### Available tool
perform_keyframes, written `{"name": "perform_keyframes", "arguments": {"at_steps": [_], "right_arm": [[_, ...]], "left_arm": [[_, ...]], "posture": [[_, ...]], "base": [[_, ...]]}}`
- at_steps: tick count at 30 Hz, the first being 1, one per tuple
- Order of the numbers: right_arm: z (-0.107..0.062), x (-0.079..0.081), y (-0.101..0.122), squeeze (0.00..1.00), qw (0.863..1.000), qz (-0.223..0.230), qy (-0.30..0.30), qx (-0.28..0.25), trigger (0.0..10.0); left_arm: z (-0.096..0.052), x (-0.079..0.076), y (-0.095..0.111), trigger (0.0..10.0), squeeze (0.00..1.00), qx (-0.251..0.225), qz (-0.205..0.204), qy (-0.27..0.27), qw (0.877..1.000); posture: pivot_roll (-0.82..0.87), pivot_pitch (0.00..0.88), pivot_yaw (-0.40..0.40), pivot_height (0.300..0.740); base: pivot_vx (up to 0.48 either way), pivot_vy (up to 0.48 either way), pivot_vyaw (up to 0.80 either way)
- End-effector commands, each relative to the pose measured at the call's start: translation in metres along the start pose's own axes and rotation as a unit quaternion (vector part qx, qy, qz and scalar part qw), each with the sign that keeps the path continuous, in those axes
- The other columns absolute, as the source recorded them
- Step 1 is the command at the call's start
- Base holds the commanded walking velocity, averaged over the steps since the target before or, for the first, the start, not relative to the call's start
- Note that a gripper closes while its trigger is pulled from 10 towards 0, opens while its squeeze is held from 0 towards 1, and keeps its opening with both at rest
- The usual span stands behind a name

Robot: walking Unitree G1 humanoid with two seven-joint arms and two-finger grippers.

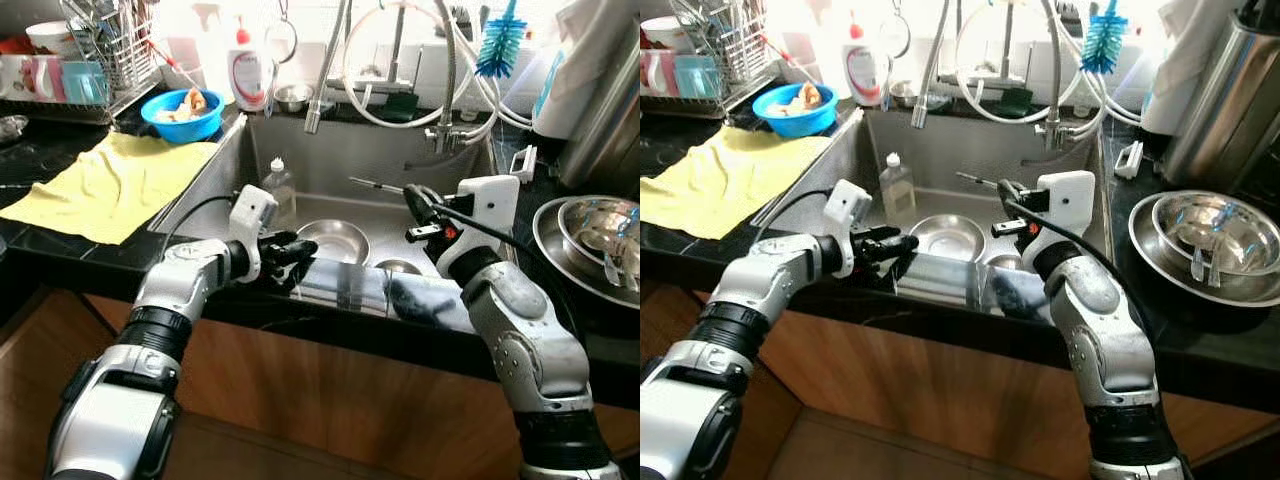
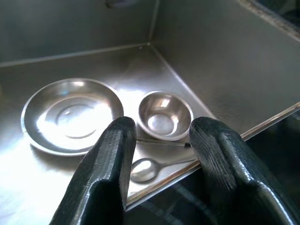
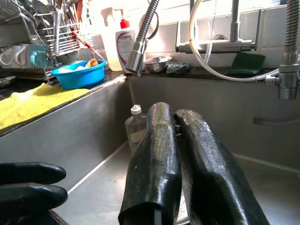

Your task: Kitchen organization

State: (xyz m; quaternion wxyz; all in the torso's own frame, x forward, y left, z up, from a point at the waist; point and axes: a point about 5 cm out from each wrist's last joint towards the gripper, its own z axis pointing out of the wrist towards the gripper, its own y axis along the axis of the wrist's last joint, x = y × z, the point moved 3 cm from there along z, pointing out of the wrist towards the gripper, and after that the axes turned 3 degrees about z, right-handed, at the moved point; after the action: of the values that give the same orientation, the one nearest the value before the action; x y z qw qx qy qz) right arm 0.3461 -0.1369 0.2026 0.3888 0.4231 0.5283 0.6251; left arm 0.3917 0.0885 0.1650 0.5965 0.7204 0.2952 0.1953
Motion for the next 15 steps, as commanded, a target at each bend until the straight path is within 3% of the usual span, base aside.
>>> {"name": "perform_keyframes", "arguments": {"at_steps": [1,11,15], "right_arm": [[0.000,-0.002,0.003,0.00,1.000,-0.005,-0.001,-0.007,10.0],[-0.008,-0.027,-0.005,0.00,0.999,0.003,-0.050,0.004,10.0],[-0.007,-0.028,-0.008,0.00,0.999,0.013,-0.051,0.007,10.0]], "left_arm": [[0.001,0.001,-0.006,10.0,0.00,0.012,-0.007,0.005,1.000],[-0.002,0.008,-0.013,10.0,0.00,0.015,-0.039,0.028,0.999],[-0.003,0.012,-0.014,10.0,0.00,0.015,-0.043,0.044,0.998]], "posture": [[-0.10,0.000,0.054,0.740],[-0.11,0.000,0.050,0.740],[-0.11,0.000,0.048,0.740]], "base": [[0.000,0.000,0.00],[0.000,0.000,0.00],[0.000,0.000,0.00]]}}
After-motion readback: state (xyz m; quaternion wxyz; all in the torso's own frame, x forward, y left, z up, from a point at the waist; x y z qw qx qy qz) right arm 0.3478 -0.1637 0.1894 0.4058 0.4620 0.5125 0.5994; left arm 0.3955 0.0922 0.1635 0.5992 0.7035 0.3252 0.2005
